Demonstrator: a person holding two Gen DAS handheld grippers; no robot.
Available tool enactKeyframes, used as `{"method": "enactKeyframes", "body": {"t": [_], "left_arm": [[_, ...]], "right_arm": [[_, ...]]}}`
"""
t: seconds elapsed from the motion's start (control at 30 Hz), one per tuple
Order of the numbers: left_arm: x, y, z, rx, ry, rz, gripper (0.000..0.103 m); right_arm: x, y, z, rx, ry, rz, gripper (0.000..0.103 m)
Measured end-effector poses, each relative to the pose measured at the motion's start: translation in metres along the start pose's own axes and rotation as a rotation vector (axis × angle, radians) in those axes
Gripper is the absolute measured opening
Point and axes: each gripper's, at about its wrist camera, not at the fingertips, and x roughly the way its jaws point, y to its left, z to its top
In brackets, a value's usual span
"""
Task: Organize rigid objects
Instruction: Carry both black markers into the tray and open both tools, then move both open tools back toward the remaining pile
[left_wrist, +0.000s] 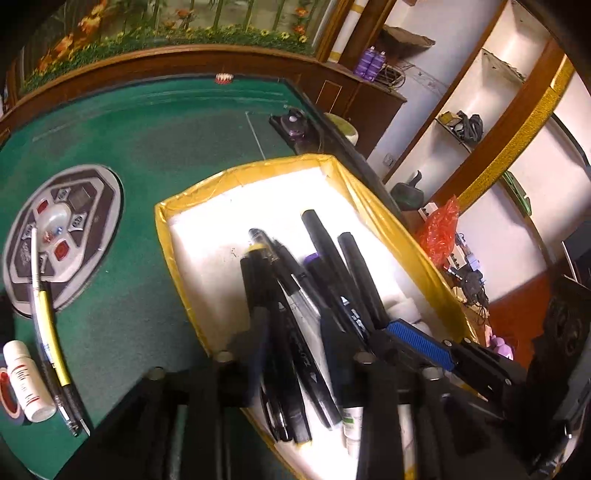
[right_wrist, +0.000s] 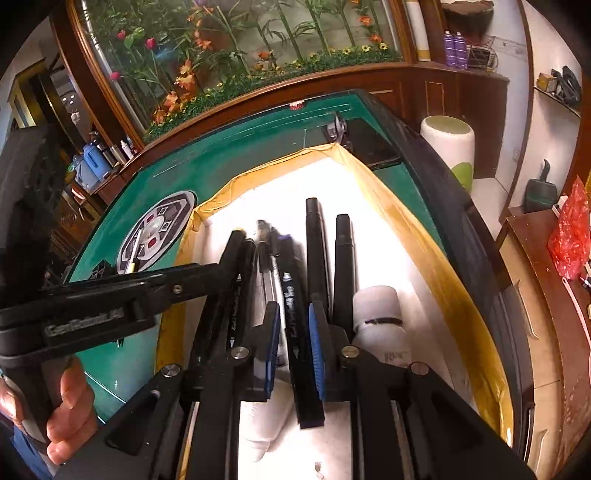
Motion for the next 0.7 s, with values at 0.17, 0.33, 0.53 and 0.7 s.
{"method": "enactKeyframes", "body": {"t": [0.17,0.33,0.53,0.7], "left_arm": [[-0.032,-0.004,-0.015,0.032,-0.056,-0.013,0.04],[-0.064,-0.002,-0.041,0.06,-0.11,-0.005,0.053],[-0.093,0.017,-0.068,0.081,-0.16,0.033,0.053],[-0.119,0.054,-0.094,0.059,-0.194,0.065,0.058]], "right_arm": [[-0.027,0.005,-0.009,0.018,-0.069,0.016,0.021],[-0.041,0.034,-0.025,-0.006,-0.088,0.089,0.029],[-0.041,0.077,-0.039,-0.08,-0.068,0.133,0.029],[-0.033,0.104,-0.051,-0.132,-0.034,0.151,0.03]]}}
